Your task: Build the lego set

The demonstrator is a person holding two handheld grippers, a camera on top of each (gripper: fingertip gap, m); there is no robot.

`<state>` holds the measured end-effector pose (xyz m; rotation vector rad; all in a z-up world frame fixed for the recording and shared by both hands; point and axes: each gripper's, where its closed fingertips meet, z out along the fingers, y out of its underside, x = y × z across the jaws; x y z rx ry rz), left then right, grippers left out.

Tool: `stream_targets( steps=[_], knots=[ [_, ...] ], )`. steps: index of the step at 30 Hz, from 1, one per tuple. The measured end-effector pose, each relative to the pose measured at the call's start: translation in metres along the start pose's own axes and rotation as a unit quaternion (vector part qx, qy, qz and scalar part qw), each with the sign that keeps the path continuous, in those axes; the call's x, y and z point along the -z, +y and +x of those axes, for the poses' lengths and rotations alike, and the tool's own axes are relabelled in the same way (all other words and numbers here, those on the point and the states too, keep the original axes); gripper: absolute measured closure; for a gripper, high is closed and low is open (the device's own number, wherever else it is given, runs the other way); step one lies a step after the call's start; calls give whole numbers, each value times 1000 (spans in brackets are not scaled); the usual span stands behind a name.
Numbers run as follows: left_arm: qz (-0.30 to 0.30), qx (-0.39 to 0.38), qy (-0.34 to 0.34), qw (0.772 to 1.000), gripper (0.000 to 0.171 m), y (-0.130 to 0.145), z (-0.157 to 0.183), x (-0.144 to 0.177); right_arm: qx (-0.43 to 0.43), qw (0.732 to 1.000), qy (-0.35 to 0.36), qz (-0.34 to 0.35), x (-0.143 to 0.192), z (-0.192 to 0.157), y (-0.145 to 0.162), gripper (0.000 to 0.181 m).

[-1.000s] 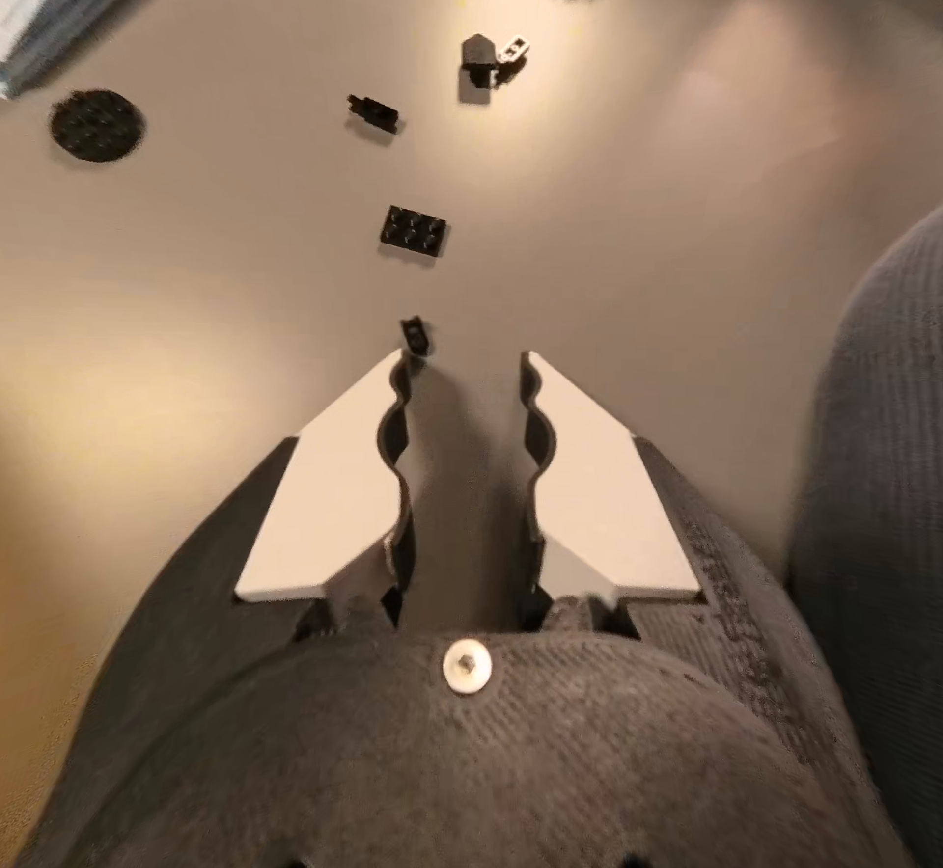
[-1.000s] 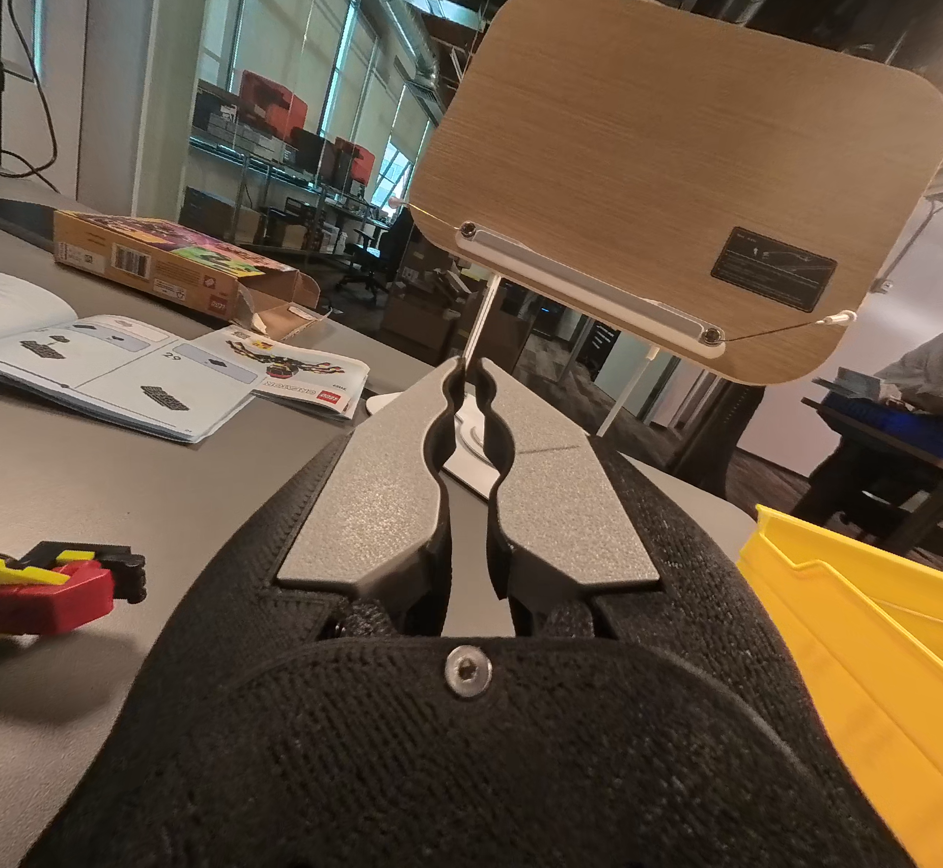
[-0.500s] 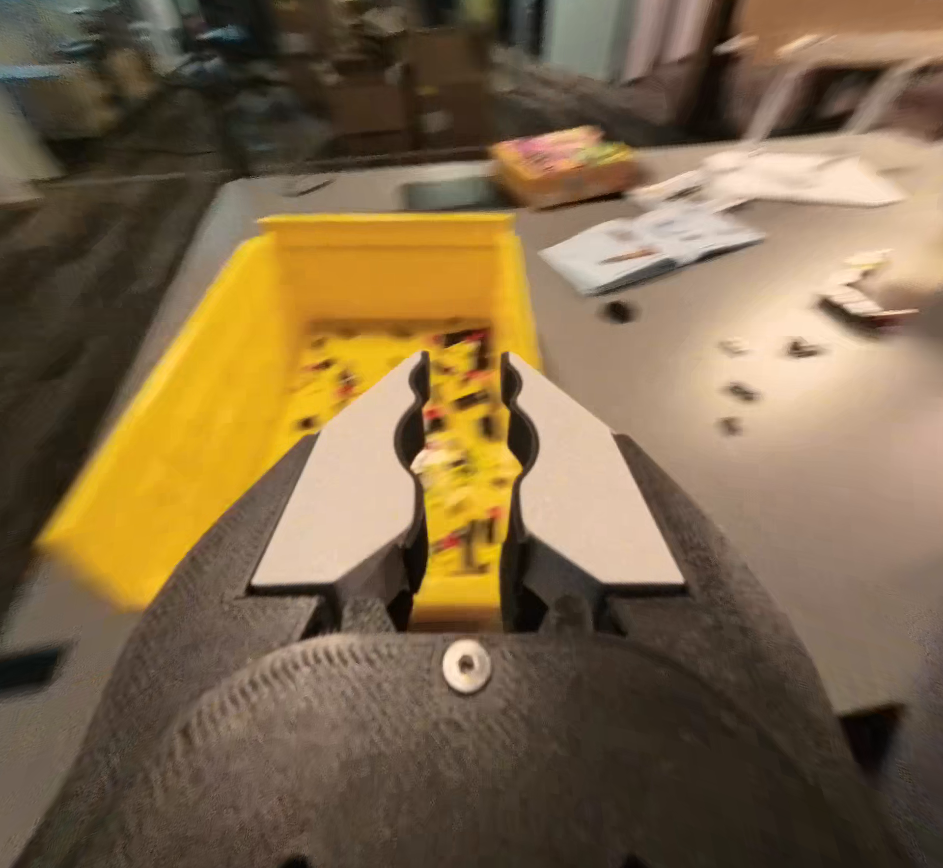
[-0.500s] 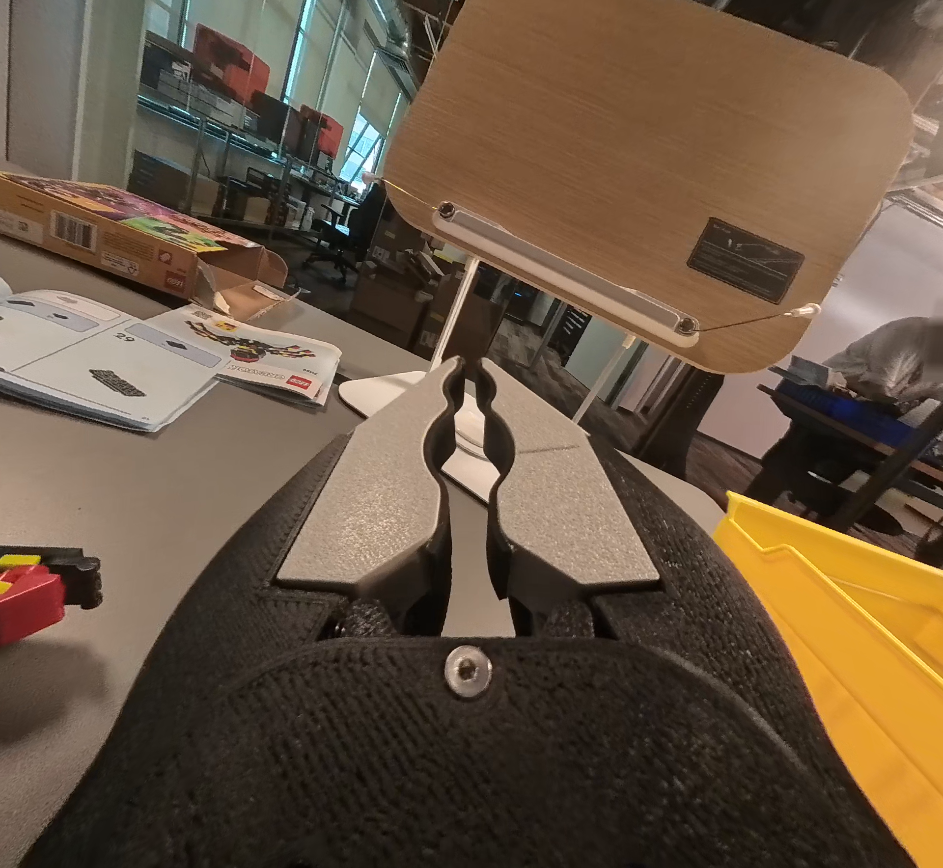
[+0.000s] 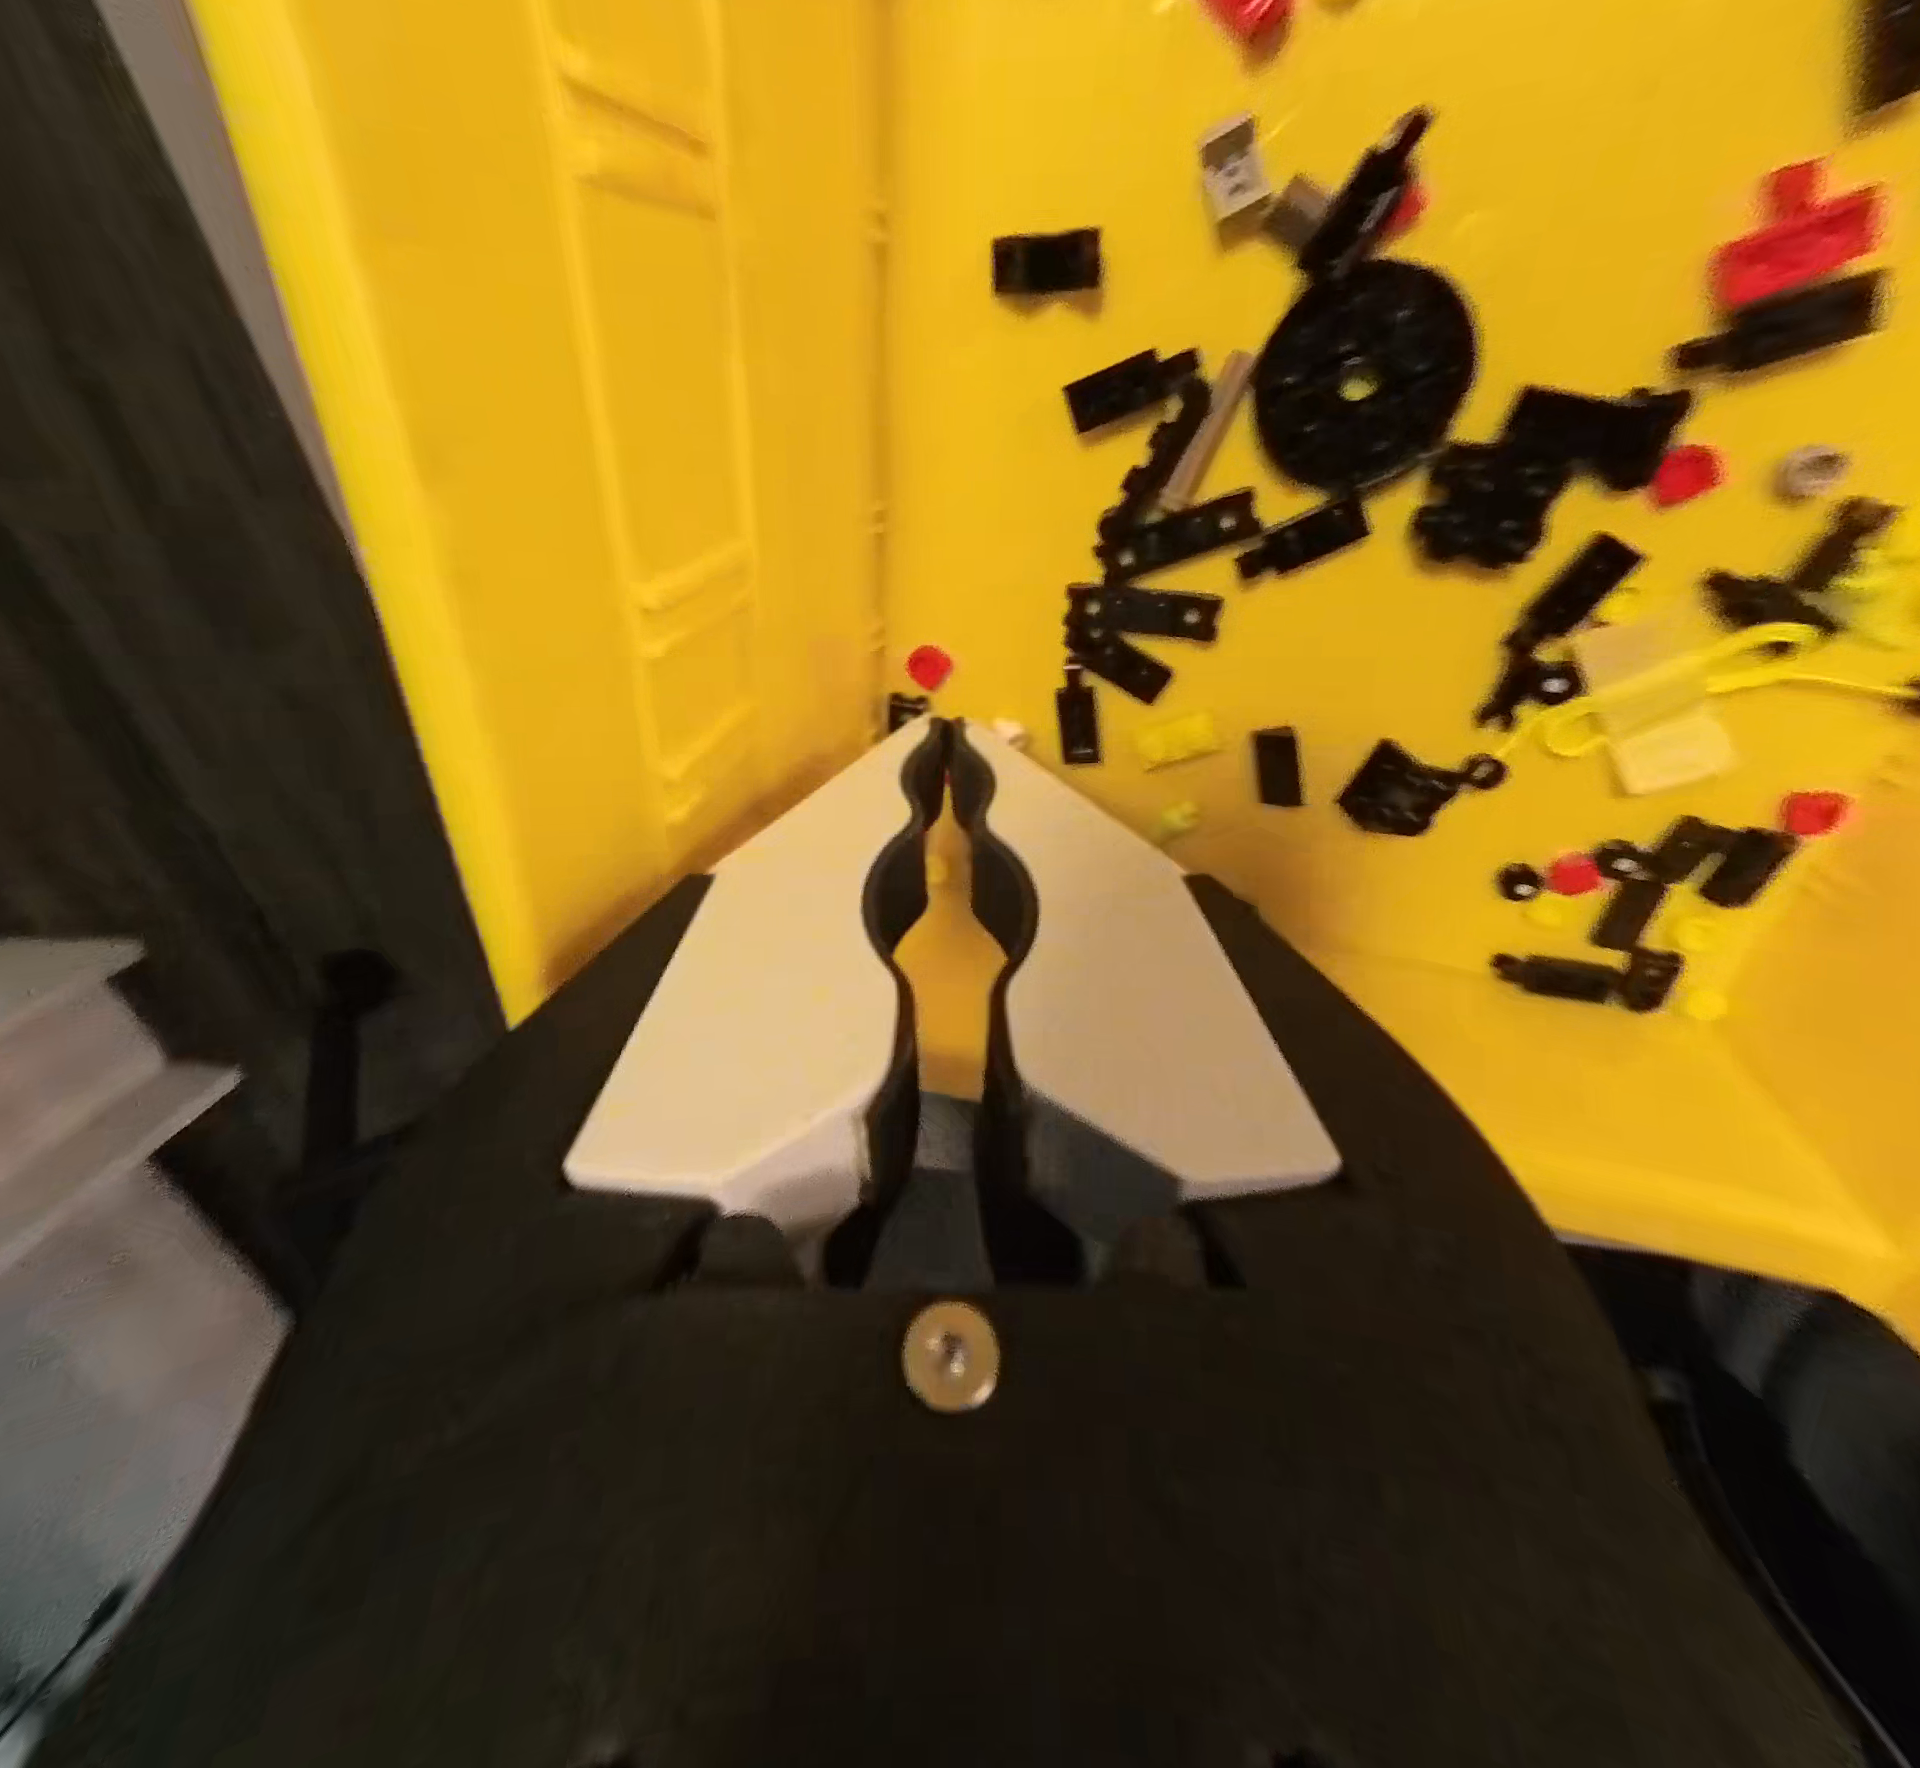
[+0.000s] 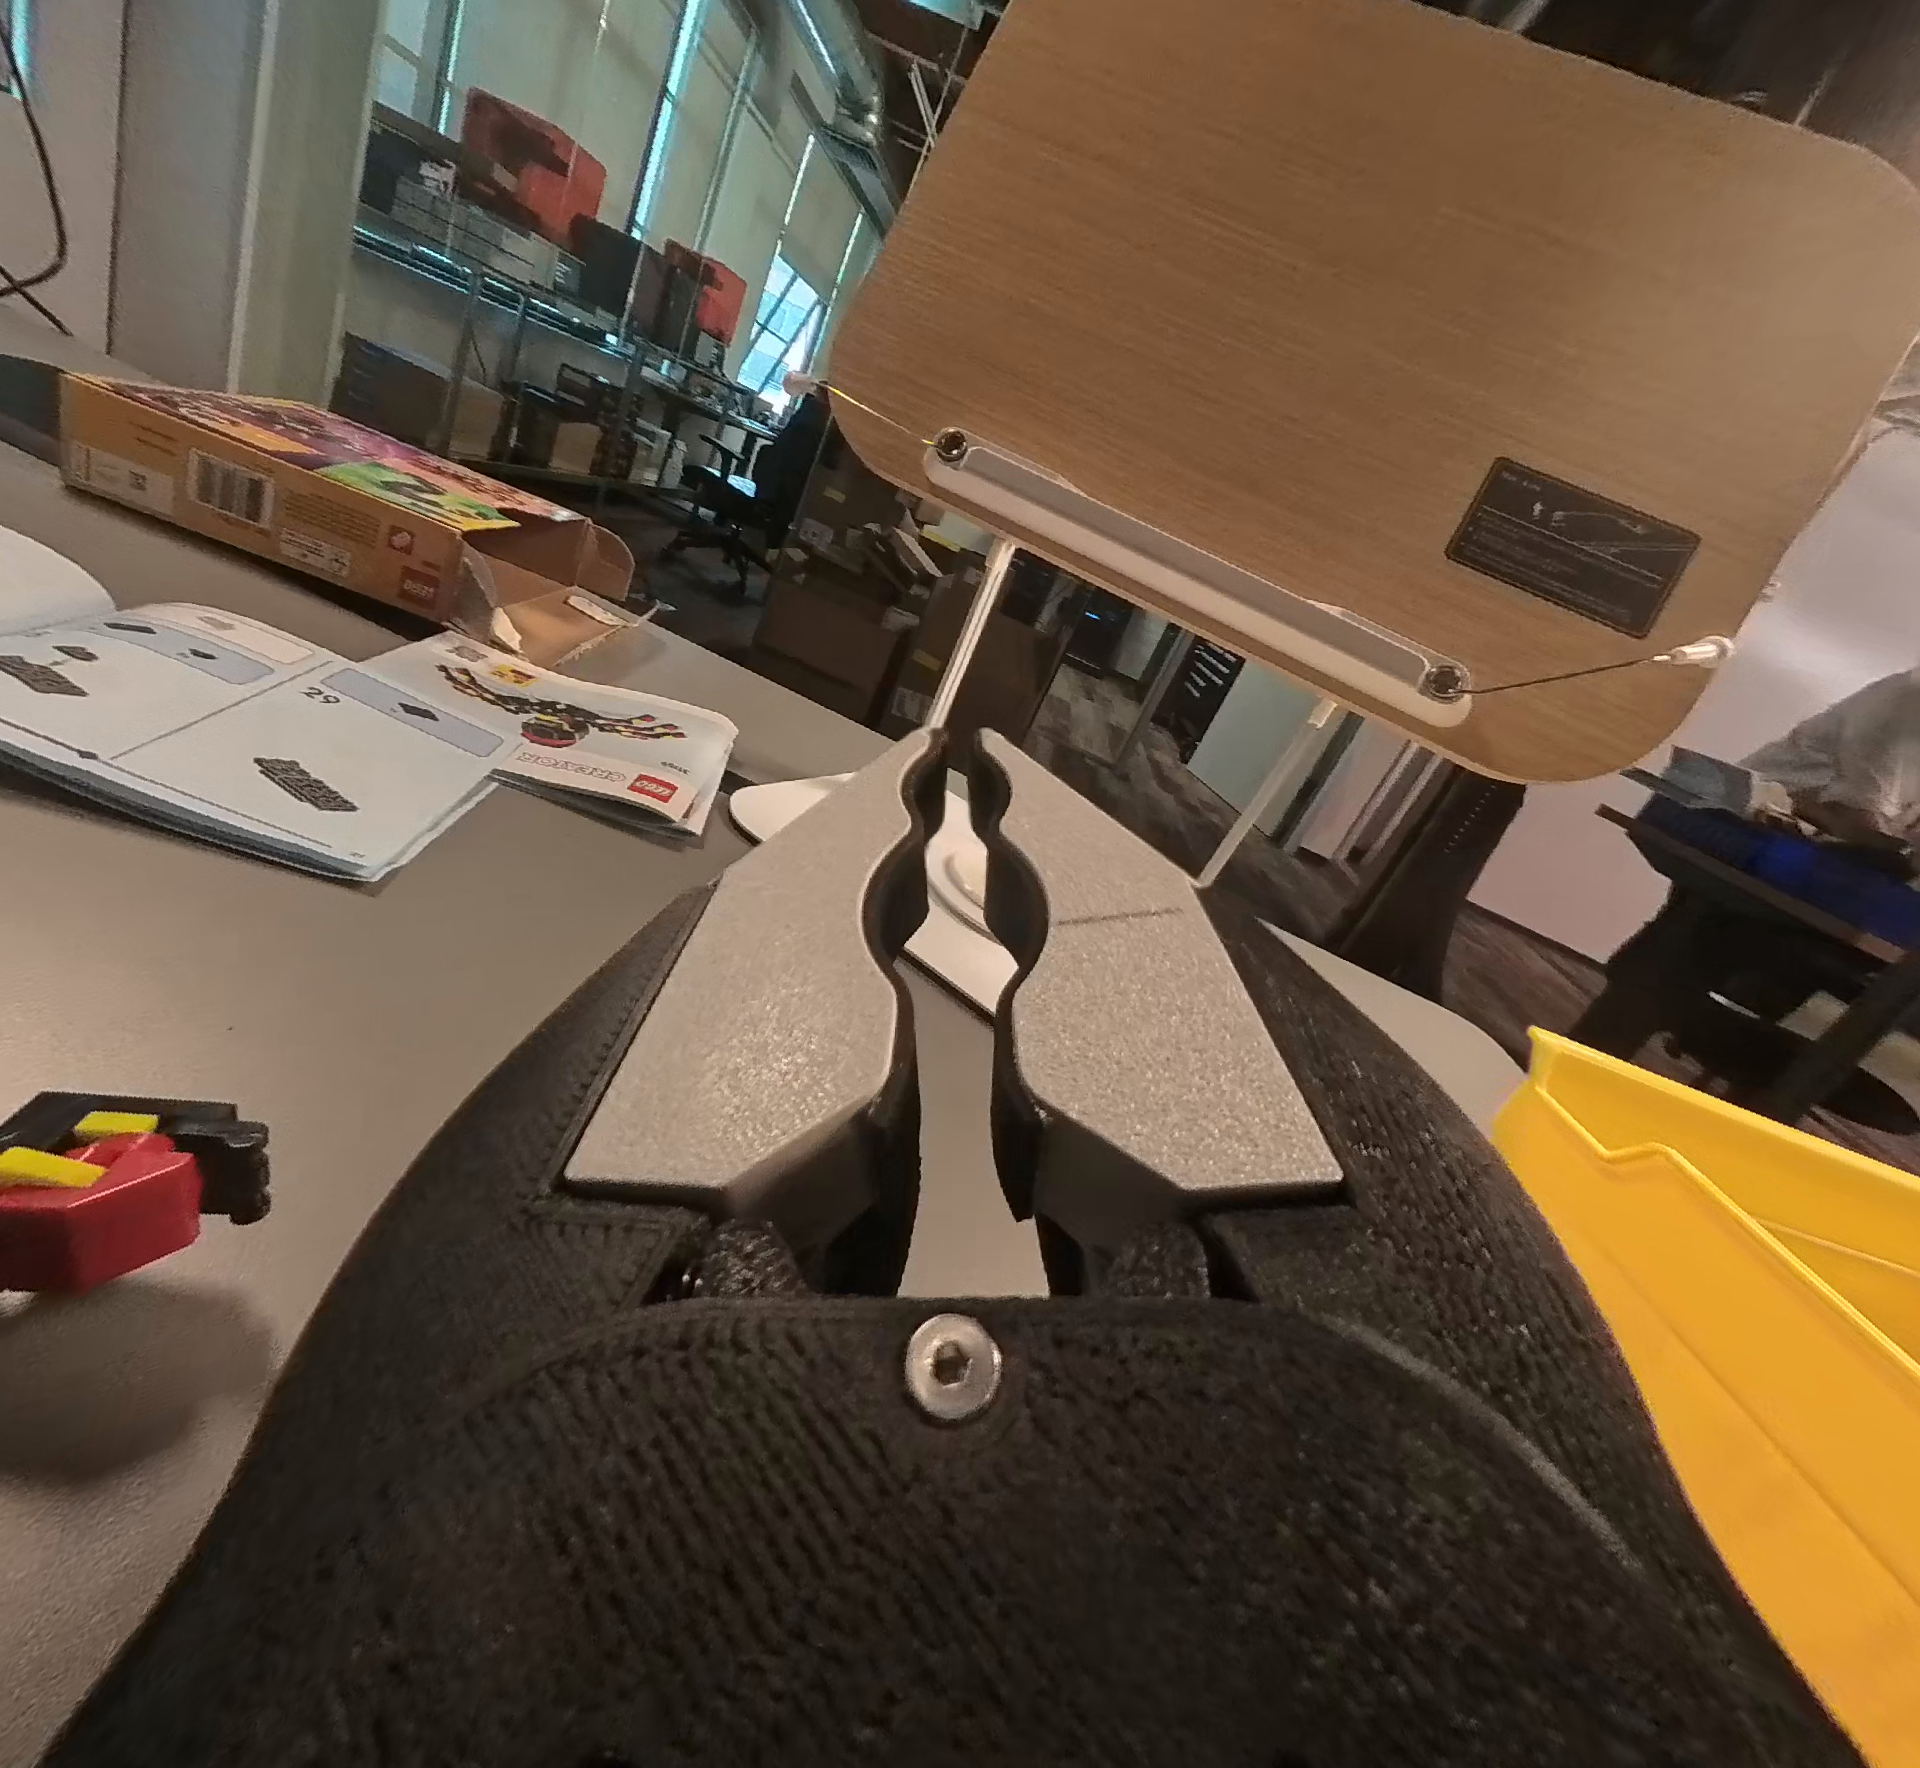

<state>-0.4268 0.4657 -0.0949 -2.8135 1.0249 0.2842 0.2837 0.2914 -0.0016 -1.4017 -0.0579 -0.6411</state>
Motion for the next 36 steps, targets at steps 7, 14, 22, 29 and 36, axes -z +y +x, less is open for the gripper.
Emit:
stream_targets(
  steps=[7, 14, 22, 29, 36],
  knots=[
    [-84, -51, -90, 991, 171, 11, -15, -14, -32, 999, -18, 13, 1, -2, -3, 180],
    [-35, -71, -69, 994, 171, -4, -9, -17, -39, 999, -20, 16, 1, -1, -4, 180],
    [123, 18, 90, 988, 171, -40, 12, 7, -39, 999, -21, 16, 1, -1, -4, 180],
    [121, 78, 110, 983, 167, -36, 14, -2, -38, 999, -24, 17, 1, -3, -4, 180],
    [98, 95, 70, 988, 164, -28, 8, -9, -39, 999, -27, 18, 1, -4, -5, 181]
  ],
)
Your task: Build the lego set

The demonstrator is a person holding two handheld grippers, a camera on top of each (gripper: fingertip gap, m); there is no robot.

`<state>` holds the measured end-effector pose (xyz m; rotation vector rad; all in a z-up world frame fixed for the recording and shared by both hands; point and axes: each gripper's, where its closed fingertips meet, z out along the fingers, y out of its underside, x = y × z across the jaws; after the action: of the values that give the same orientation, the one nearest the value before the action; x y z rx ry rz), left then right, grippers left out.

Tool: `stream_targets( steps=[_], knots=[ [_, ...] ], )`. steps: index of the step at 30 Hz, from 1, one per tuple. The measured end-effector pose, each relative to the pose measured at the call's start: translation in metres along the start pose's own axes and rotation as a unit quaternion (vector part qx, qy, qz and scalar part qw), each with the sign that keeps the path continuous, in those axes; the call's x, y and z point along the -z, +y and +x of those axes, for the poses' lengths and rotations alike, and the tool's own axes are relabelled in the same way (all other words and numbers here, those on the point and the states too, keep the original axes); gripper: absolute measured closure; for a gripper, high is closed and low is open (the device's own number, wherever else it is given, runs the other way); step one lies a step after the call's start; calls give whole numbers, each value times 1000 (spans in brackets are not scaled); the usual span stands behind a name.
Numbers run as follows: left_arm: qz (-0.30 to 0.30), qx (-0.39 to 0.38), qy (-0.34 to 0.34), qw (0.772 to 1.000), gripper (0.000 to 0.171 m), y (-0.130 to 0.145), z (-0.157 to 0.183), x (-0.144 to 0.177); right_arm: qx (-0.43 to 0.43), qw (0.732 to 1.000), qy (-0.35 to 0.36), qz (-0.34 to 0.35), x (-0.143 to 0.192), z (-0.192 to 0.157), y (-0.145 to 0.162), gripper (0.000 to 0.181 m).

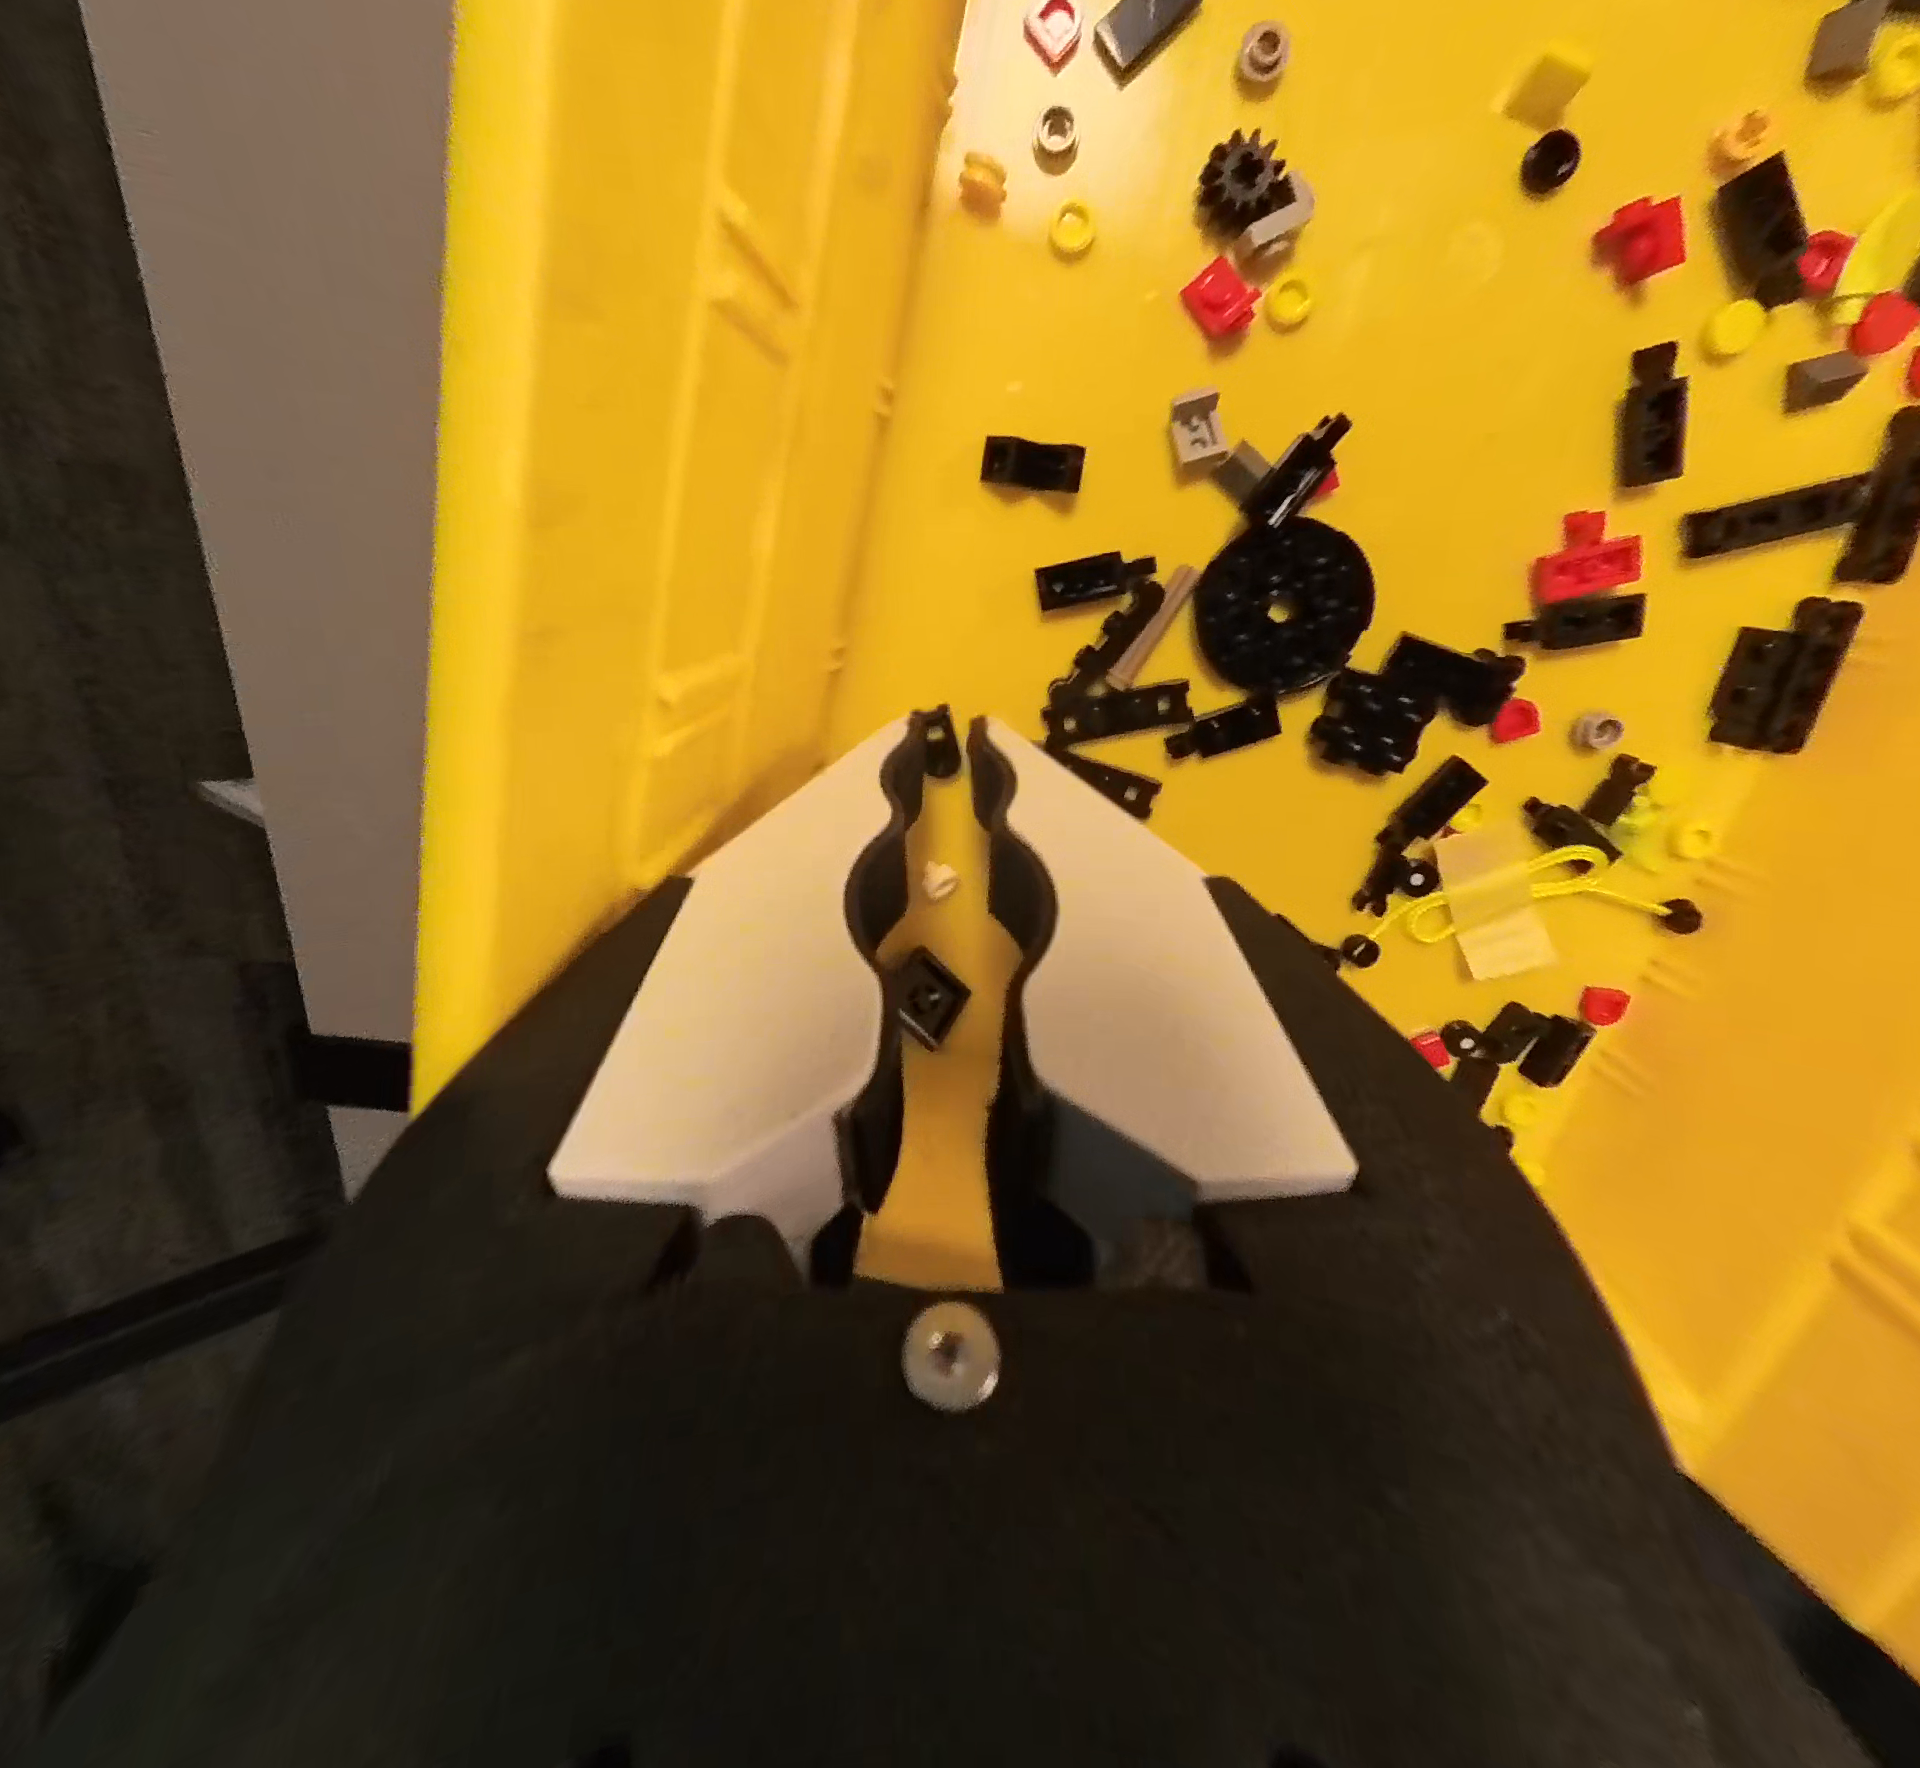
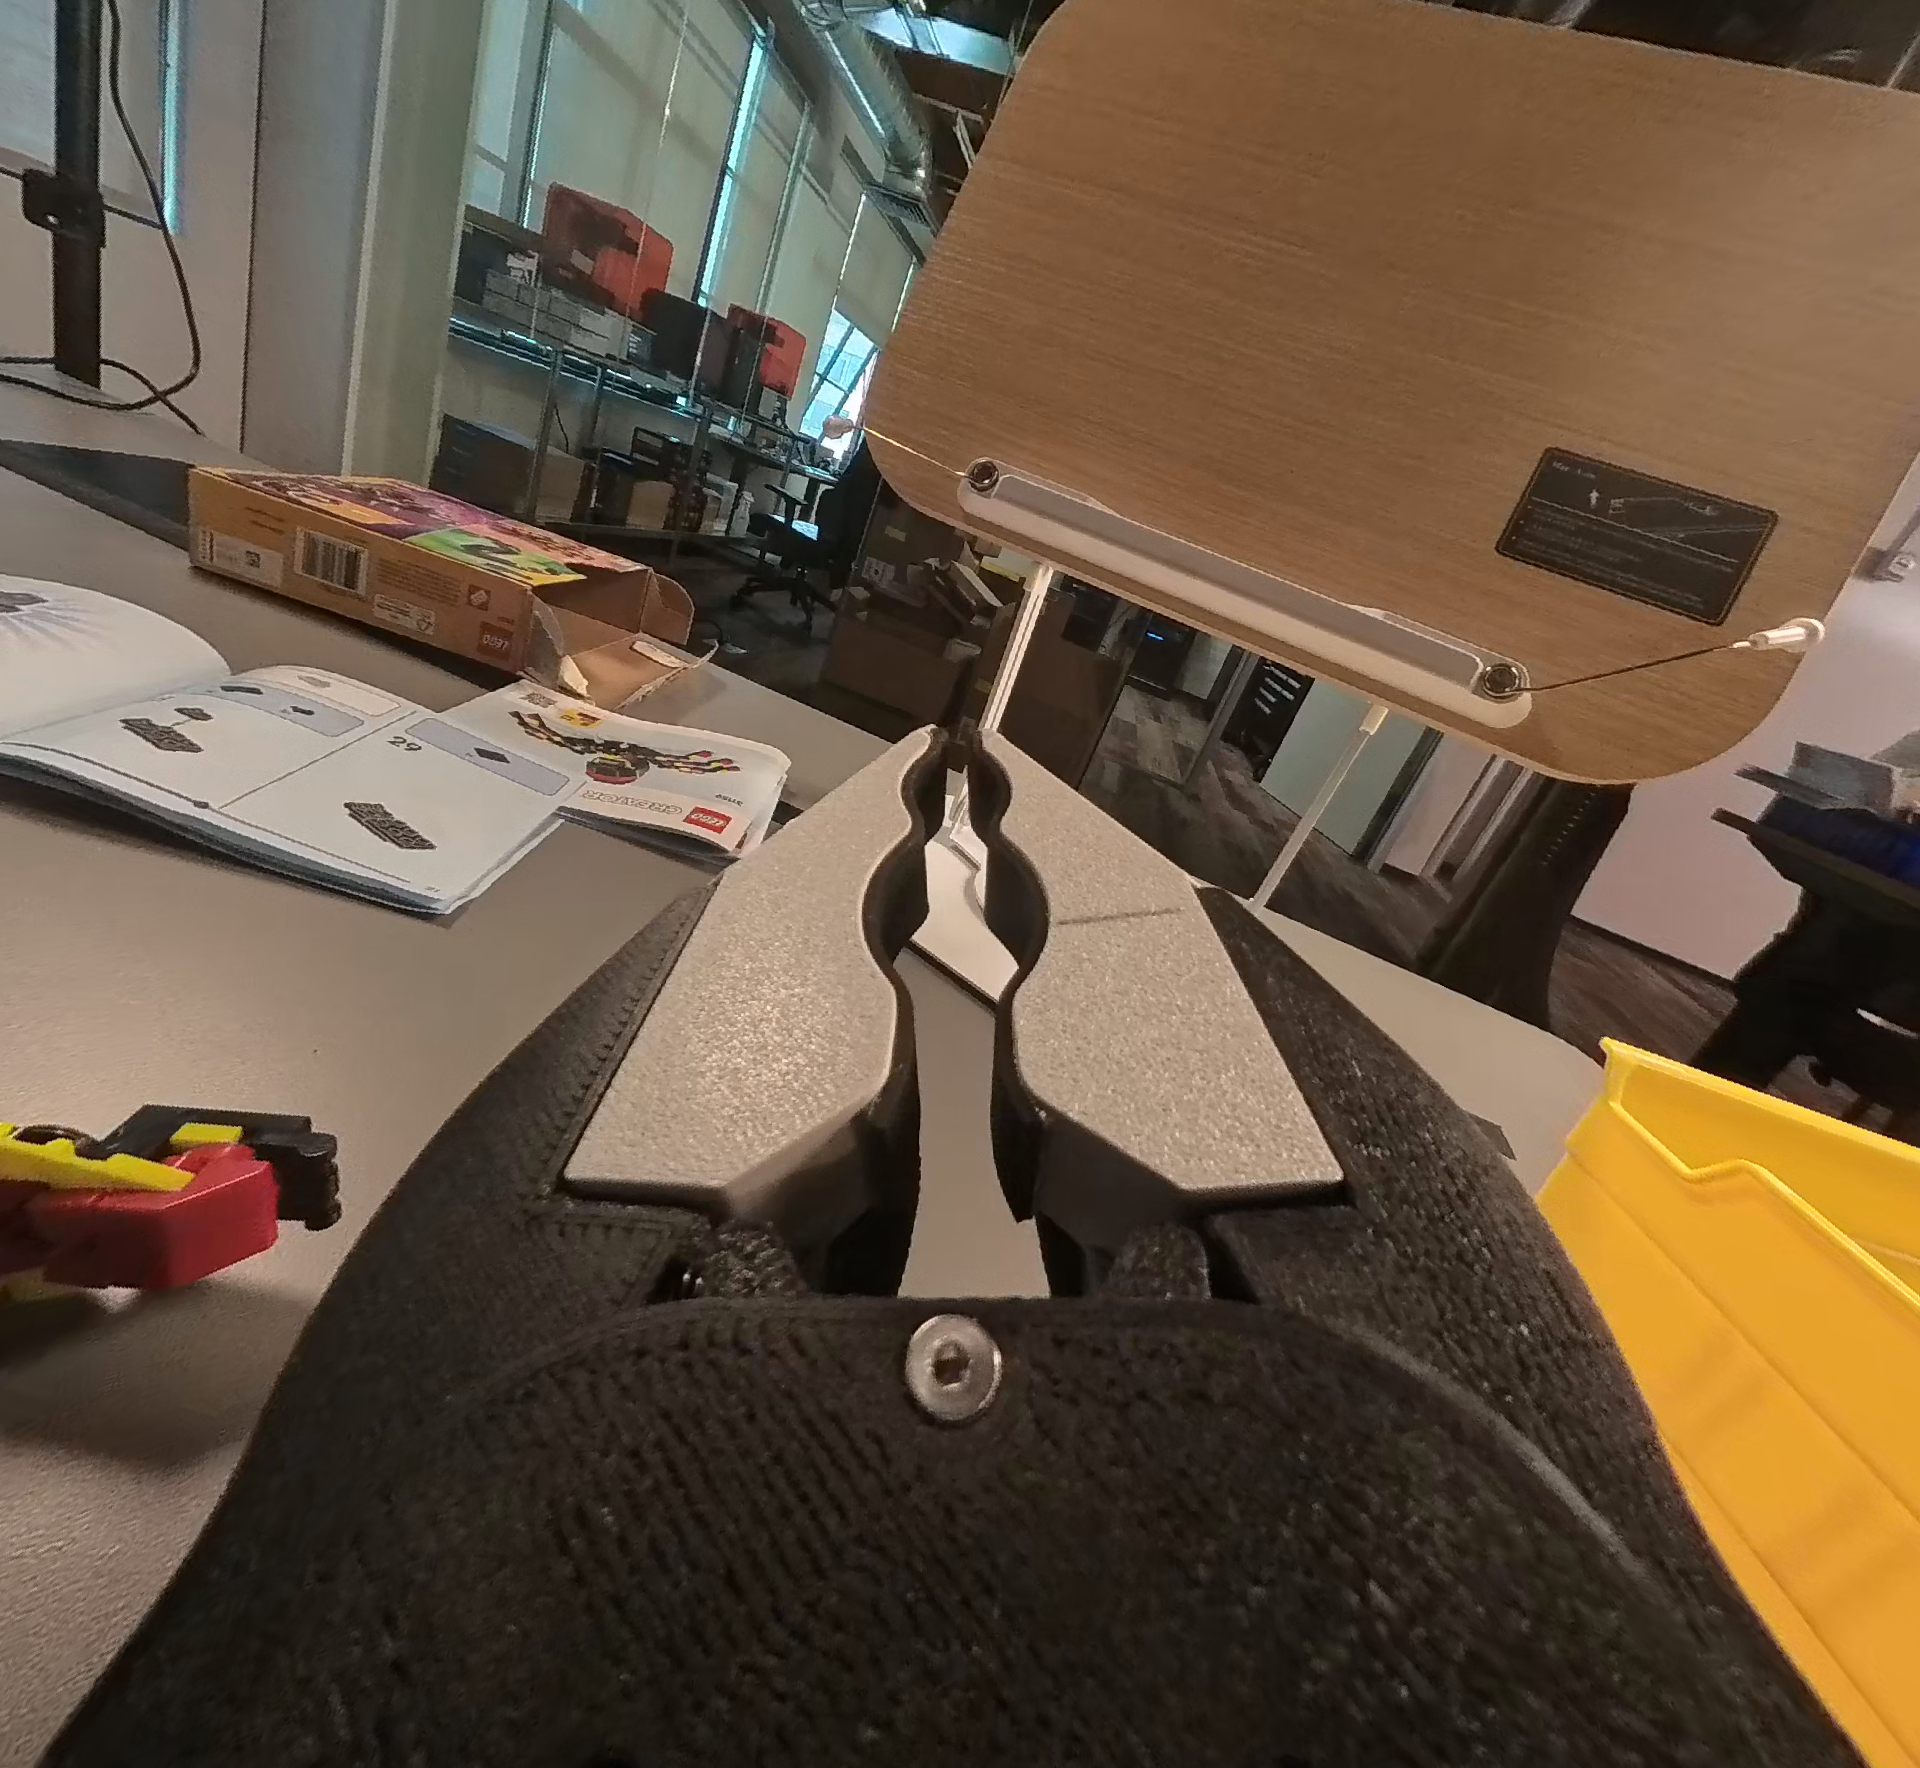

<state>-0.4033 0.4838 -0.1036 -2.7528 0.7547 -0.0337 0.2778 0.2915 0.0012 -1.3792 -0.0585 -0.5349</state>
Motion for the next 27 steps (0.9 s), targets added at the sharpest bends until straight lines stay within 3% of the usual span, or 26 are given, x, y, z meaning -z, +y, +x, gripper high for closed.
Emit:
stream_targets(
  steps=[8, 16, 22, 25, 27],
  knots=[
    [41, 56, -9, 998, 148, -7, -6, 0, -5, 1000, -3, 2, 0, 0, -1, 180],
    [71, 98, -5, 993, 162, -4, -9, -10, -12, 1000, -6, 6, -1, 0, -1, 180],
    [66, 76, -13, 995, 165, -3, -8, -9, -17, 1000, -14, 10, 0, -6, -1, 180],
    [124, 54, -38, 990, 165, -15, -3, 19, -17, 1000, -19, 13, 1, -8, -3, 180],
    [219, 34, -46, 974, 165, -35, 18, 69, -17, 1000, -17, 13, 2, -8, -3, 180]
  ],
)
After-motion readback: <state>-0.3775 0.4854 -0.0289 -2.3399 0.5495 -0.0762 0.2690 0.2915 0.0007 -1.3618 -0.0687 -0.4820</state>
